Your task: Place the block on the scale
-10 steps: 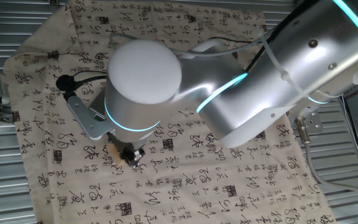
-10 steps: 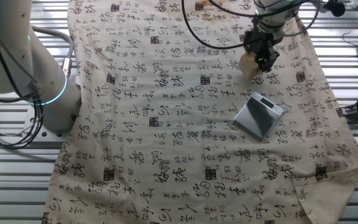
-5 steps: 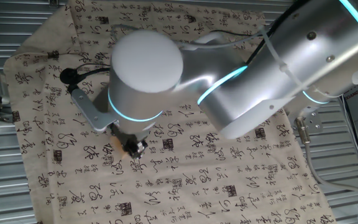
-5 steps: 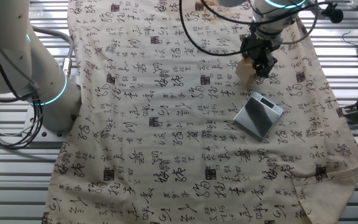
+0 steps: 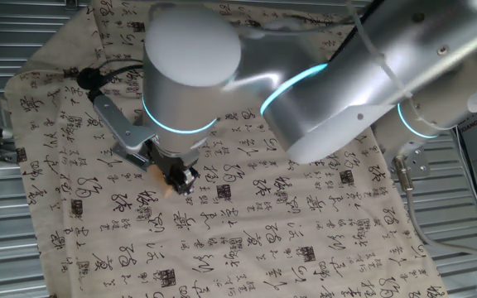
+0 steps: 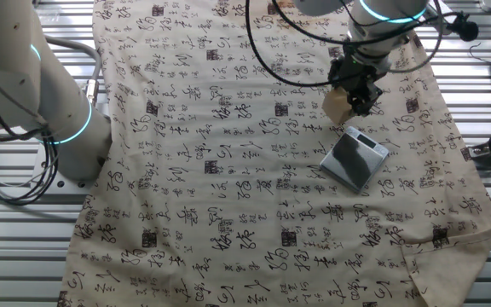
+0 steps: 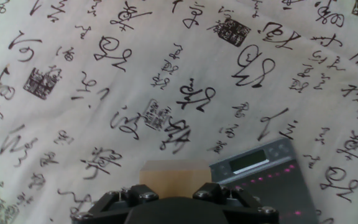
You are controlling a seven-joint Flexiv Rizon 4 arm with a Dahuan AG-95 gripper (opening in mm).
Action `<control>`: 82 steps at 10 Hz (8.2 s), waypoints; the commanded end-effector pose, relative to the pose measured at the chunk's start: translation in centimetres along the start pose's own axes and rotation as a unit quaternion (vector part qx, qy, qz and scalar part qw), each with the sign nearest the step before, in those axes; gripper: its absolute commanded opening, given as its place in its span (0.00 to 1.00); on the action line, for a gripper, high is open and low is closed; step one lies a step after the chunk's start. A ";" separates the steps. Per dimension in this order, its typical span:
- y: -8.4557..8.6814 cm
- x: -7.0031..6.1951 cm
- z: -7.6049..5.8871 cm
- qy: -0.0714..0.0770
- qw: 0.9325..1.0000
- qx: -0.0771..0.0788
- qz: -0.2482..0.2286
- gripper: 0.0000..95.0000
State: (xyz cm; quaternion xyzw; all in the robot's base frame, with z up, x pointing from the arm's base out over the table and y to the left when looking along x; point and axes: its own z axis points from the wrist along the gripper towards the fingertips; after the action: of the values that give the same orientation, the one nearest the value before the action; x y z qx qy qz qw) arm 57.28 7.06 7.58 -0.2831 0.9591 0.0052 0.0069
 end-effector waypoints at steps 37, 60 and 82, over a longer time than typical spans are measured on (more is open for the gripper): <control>-7.8 3.4 0.5 -0.015 0.989 -0.024 -0.148 0.00; -9.1 2.8 0.6 -0.001 0.992 0.005 -0.128 0.00; -9.4 2.7 1.9 -0.004 0.991 0.008 -0.134 0.00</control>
State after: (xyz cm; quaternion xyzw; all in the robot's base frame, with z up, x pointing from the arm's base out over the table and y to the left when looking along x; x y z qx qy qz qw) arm 60.08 -2.25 5.59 -0.4085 0.9127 -0.0019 0.0136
